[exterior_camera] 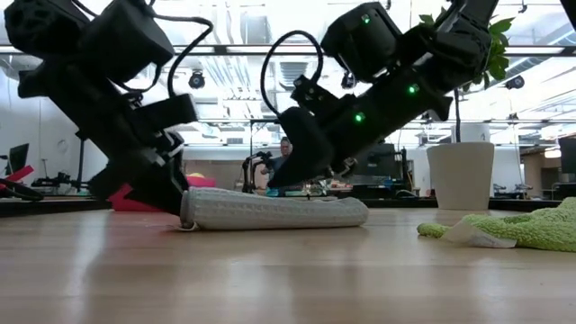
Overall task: Fold microfiber towels
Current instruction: Fold the gray microfiber cloth, then put the folded gray microfiber cloth into the red bin
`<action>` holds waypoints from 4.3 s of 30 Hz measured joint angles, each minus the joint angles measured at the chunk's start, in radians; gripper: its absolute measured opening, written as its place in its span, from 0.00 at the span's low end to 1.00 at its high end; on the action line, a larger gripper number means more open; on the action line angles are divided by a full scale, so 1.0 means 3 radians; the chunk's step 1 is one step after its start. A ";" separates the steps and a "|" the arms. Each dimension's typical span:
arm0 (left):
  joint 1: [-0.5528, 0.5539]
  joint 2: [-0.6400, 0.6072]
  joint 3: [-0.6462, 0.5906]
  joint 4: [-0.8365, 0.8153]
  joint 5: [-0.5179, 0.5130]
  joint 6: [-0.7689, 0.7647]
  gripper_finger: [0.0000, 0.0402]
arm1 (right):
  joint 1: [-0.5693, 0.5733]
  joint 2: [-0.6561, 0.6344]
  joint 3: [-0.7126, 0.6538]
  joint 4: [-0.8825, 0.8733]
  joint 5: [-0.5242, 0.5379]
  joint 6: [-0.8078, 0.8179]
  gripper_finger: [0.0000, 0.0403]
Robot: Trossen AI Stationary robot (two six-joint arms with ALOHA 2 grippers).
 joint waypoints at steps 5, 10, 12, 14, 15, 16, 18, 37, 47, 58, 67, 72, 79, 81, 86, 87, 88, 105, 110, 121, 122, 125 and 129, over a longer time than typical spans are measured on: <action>-0.0005 -0.0204 0.0001 -0.0231 -0.0011 0.0021 0.36 | -0.0008 0.0000 -0.0020 -0.0260 0.0218 -0.0092 0.02; -0.0005 -0.0394 0.0002 -0.0318 -0.0025 0.0021 0.36 | -0.0003 -0.0034 -0.0017 -0.0272 0.0234 -0.0121 0.02; -0.0007 -0.0491 0.0002 -0.0341 -0.0013 0.0023 0.36 | 0.0008 -0.0070 -0.0016 -0.0305 0.0236 -0.0123 0.02; -0.0007 -0.0601 0.0002 -0.0340 0.0052 0.0021 0.36 | 0.0021 -0.0127 -0.0016 -0.0354 0.0235 -0.0123 0.02; -0.0007 -0.0664 0.0002 -0.0337 0.0091 0.0021 0.36 | 0.0027 -0.0155 -0.0016 -0.0398 0.0236 -0.0126 0.02; -0.0007 -0.0728 0.0002 -0.0352 0.0112 0.0021 0.36 | 0.0037 -0.0172 -0.0013 -0.0396 0.0237 -0.0126 0.02; -0.0007 -0.0827 0.0002 -0.0392 0.0126 0.0021 0.36 | 0.0060 -0.0234 -0.0009 -0.0457 0.0235 -0.0152 0.02; -0.0279 -0.0597 0.0005 0.0755 0.0320 -0.0033 0.32 | 0.0464 -0.0271 -0.0014 -0.0072 0.0271 -0.0208 0.02; -0.0384 0.0306 0.0224 0.1041 0.0323 -0.0140 0.15 | 0.0419 0.0356 -0.0015 0.0706 0.0806 -0.0210 0.02; -0.0371 0.0494 0.0234 0.0863 0.0536 -0.0599 0.07 | 0.0306 0.0613 -0.0020 0.0675 0.0956 -0.0110 0.02; -0.0361 0.0407 0.0225 0.0668 0.0624 -0.0590 0.07 | 0.0305 0.0503 -0.0034 0.0531 0.0929 -0.0153 0.02; -0.0331 0.0277 0.0217 0.0527 0.0645 -0.0521 0.07 | 0.0303 0.0269 -0.0043 0.0399 0.0788 -0.0151 0.02; -0.0309 -0.0050 0.0216 0.0285 0.0636 -0.0534 0.12 | 0.0295 -0.0201 -0.0043 -0.0216 0.0439 0.0093 0.02; -0.0307 -0.0163 0.0216 0.0270 0.0635 -0.0536 0.15 | 0.0255 -0.0351 -0.0043 -0.0422 0.0176 0.0282 0.02; -0.0252 -0.0486 0.0212 -0.0044 0.0629 -0.1194 0.24 | 0.0156 -0.0679 -0.0042 -0.0978 -0.0339 0.0774 0.08; -0.0233 -0.0544 0.0212 -0.0122 0.0624 -0.1460 0.27 | 0.0144 -0.0740 -0.0042 -0.1094 -0.0436 0.0899 0.11; -0.0217 -0.0607 0.0212 -0.0217 0.0625 -0.1751 0.29 | 0.0128 -0.0806 -0.0042 -0.1221 -0.0535 0.1029 0.14; -0.0139 -0.0423 0.0045 -0.0272 0.0638 -0.3765 0.63 | 0.0085 -0.0894 -0.0143 -0.1794 -0.0734 0.1811 0.67; -0.0105 -0.0145 0.0067 -0.0069 0.0644 -0.3774 0.63 | 0.0064 -0.0787 -0.0222 -0.1636 -0.0745 0.1911 0.71; -0.0077 0.0009 0.0060 0.0173 0.0569 -0.3689 0.61 | 0.0011 -0.0368 -0.0250 -0.0867 -0.1011 0.1981 0.71; -0.0077 0.0012 0.0059 0.0181 0.0559 -0.3667 0.59 | 0.0007 -0.0343 -0.0250 -0.0763 -0.1045 0.1981 0.70; -0.0071 0.0016 0.0059 0.0178 0.0550 -0.3650 0.53 | 0.0000 -0.0309 -0.0255 -0.0628 -0.1081 0.2015 0.65; -0.0070 0.0020 0.0050 0.0165 0.0508 -0.3573 0.40 | -0.0001 -0.0304 -0.0255 -0.0555 -0.1083 0.2040 0.54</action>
